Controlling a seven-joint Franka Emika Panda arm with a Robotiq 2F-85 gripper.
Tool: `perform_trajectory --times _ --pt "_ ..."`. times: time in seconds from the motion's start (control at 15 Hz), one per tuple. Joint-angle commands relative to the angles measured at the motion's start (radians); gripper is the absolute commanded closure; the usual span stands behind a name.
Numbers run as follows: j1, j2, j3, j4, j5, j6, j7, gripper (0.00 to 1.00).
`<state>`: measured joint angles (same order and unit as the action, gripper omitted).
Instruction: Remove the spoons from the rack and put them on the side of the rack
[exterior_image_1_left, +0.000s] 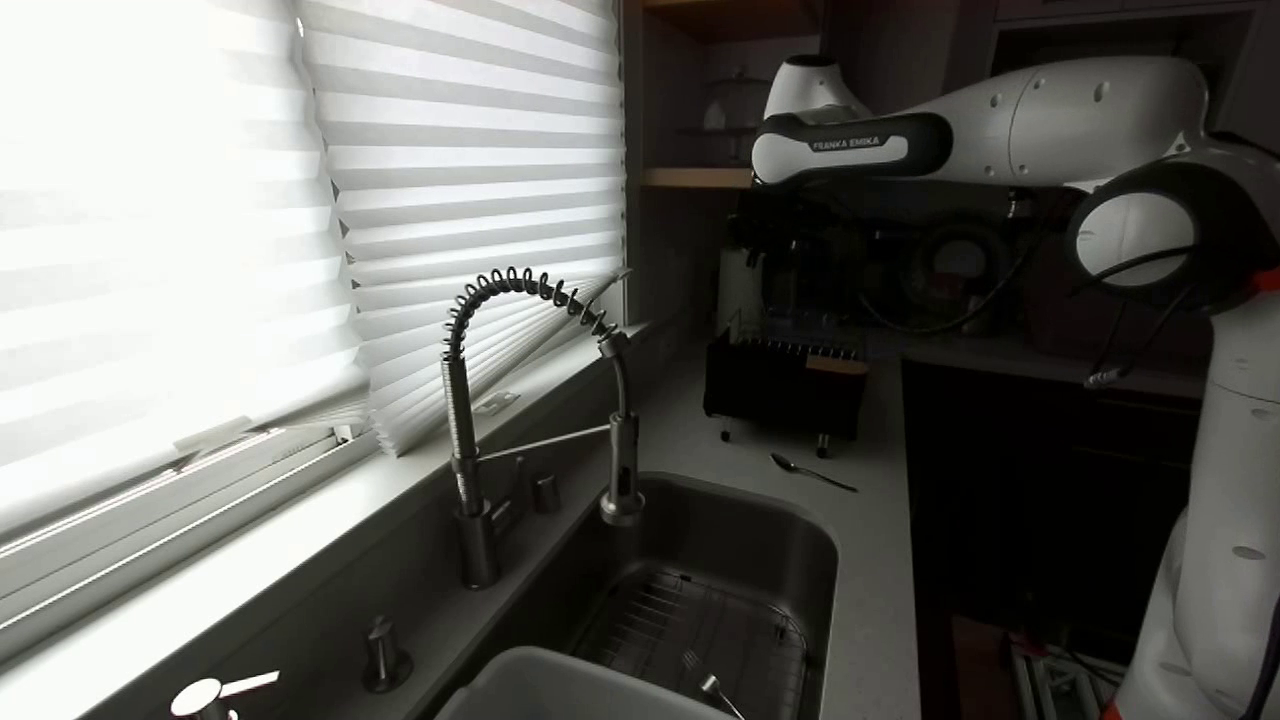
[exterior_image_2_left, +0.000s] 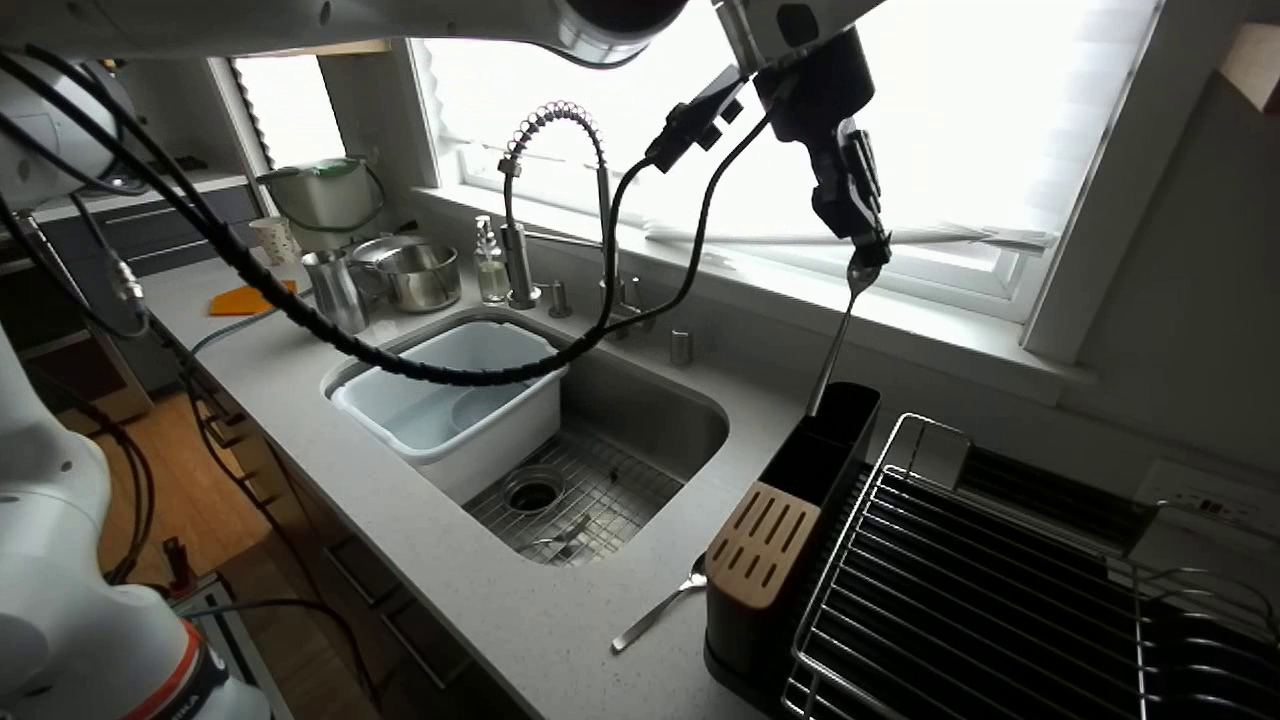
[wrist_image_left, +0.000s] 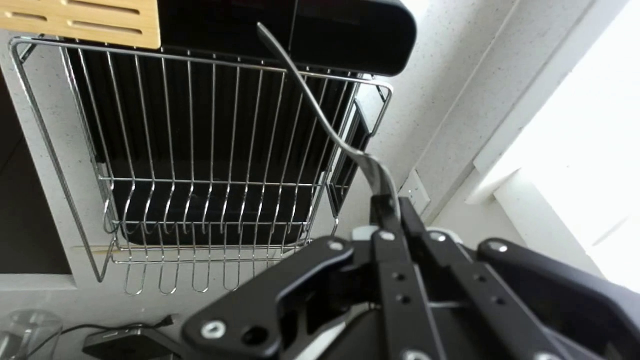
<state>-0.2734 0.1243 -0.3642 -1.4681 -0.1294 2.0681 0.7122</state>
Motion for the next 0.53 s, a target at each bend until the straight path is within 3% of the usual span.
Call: perform_trajectory --times 0.0,0.47 --pt "0.012 -0.069 0.011 -0.070 -0.004 -0.013 -0.036 0.99" --pt "0.004 -0.058 0.054 -0.066 0.028 -0.235 -0.165 0.99"
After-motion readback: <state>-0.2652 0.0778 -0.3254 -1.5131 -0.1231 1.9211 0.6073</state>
